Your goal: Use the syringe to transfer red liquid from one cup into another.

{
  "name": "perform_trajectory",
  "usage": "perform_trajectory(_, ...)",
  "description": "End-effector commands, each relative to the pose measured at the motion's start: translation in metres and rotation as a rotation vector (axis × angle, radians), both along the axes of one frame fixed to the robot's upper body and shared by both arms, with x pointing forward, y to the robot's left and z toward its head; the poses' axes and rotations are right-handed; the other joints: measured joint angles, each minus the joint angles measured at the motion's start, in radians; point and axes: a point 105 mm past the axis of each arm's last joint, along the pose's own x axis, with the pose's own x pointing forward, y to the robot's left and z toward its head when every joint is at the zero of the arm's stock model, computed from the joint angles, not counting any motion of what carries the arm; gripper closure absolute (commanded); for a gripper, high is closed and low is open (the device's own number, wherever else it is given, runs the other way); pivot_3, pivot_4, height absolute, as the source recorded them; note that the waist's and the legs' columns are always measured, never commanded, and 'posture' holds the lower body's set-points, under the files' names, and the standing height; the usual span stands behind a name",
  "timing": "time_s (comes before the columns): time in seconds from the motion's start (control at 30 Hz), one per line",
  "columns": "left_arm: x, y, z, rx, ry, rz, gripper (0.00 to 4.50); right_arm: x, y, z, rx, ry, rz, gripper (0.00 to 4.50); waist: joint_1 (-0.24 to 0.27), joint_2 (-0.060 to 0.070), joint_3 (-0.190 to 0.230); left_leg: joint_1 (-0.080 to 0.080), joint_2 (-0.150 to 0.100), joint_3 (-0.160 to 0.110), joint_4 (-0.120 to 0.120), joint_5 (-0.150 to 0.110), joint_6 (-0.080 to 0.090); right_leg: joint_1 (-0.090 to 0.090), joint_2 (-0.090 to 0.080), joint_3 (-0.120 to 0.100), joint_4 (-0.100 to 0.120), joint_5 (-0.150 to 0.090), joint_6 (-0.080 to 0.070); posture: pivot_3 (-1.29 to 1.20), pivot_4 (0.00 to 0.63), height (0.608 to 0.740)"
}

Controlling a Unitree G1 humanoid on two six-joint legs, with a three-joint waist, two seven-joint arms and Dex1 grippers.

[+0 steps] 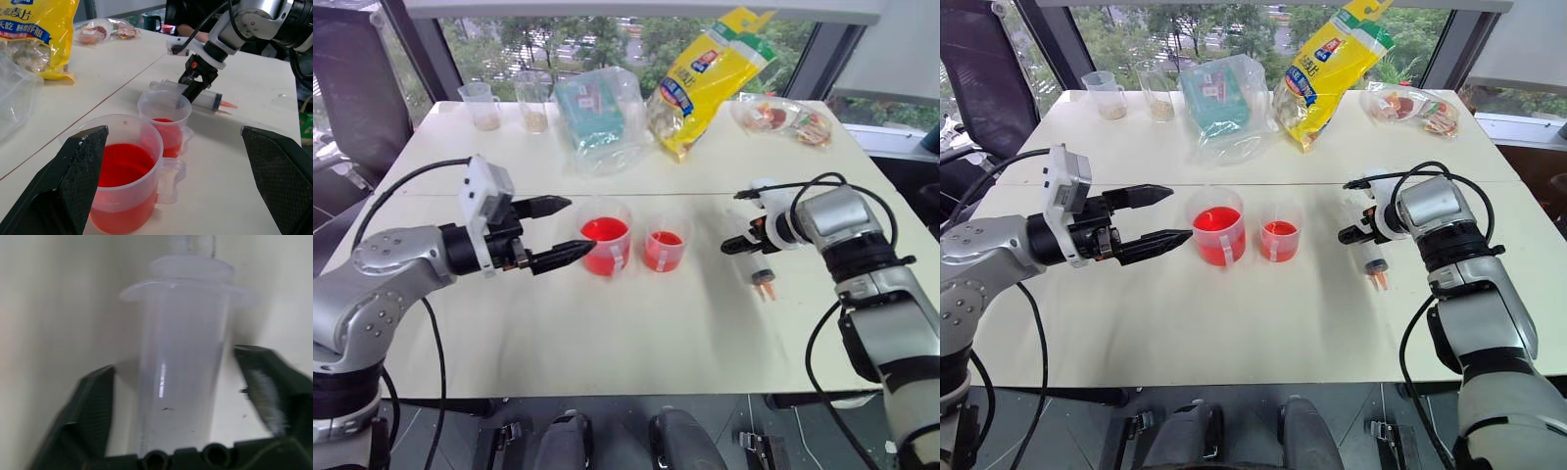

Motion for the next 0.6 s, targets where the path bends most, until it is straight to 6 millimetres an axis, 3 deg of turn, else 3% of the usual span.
perform_trajectory(0.03, -0.004, -0.002, 0.011, -0.003, -0.065, -0.007, 0.00, 0.001, 0.013, 0.002, 0.022, 0.003, 0.034, 2.42, -0.001, 0.000, 0.000, 0.000, 0.000, 0.000, 0.000, 0.000, 0.000, 0.000, 0.000, 0.000, 0.000, 0.000, 0.000, 0.00, 0.150, 0.740)
perform_trajectory(0.1, -0.004, -0.002, 0.011, -0.003, -0.067, -0.006, 0.00, 0.000, 0.014, 0.003, 0.023, 0.002, 0.038, 3.13, -0.001, 0.000, 0.000, 0.000, 0.000, 0.000, 0.000, 0.000, 0.000, 0.000, 0.000, 0.000, 0.000, 0.000, 0.000, 0.00, 0.150, 0.740)
perform_trajectory(0.23, -0.001, 0.001, 0.013, 0.000, -0.073, 0.001, 0.00, 0.005, 0.014, 0.024, 0.041, -0.063, 0.008, 3.13, -0.001, 0.000, 0.000, 0.000, 0.000, 0.000, 0.000, 0.000, 0.000, 0.000, 0.000, 0.000, 0.000, 0.000, 0.000, 0.00, 0.150, 0.740)
perform_trajectory(0.3, 0.001, 0.004, 0.017, -0.001, -0.081, 0.006, 0.00, 0.011, 0.017, 0.051, 0.076, -0.162, 0.007, 3.13, 0.001, 0.000, 0.000, 0.000, 0.000, 0.000, 0.000, 0.000, 0.000, 0.000, 0.000, 0.000, 0.000, 0.000, 0.000, 0.00, 0.150, 0.740)
perform_trajectory(0.4, 0.005, 0.008, 0.024, -0.003, -0.094, 0.011, 0.00, 0.017, 0.039, 0.116, 0.206, -0.478, 0.106, 3.13, 0.001, 0.001, 0.001, -0.001, 0.000, 0.000, 0.000, 0.000, 0.000, -0.002, 0.000, 0.000, 0.001, 0.000, 0.000, 0.00, 0.150, 0.740)
perform_trajectory(0.5, 0.009, 0.010, 0.032, -0.003, -0.110, 0.006, 0.00, 0.004, 0.069, 0.170, 0.389, -0.742, 0.229, 3.13, 0.000, 0.001, 0.001, -0.001, 0.000, 0.000, -0.001, 0.000, 0.000, -0.003, 0.001, 0.000, 0.001, 0.000, 0.000, 0.00, 0.150, 0.740)
perform_trajectory(0.6, 0.014, 0.013, 0.042, -0.007, -0.131, -0.001, 0.00, -0.016, 0.103, 0.195, 0.545, -0.887, 0.360, 3.13, 0.001, 0.001, 0.000, -0.001, 0.000, 0.000, -0.002, 0.000, 0.000, -0.002, 0.001, -0.001, 0.001, 0.000, 0.000, 0.00, 0.150, 0.740)
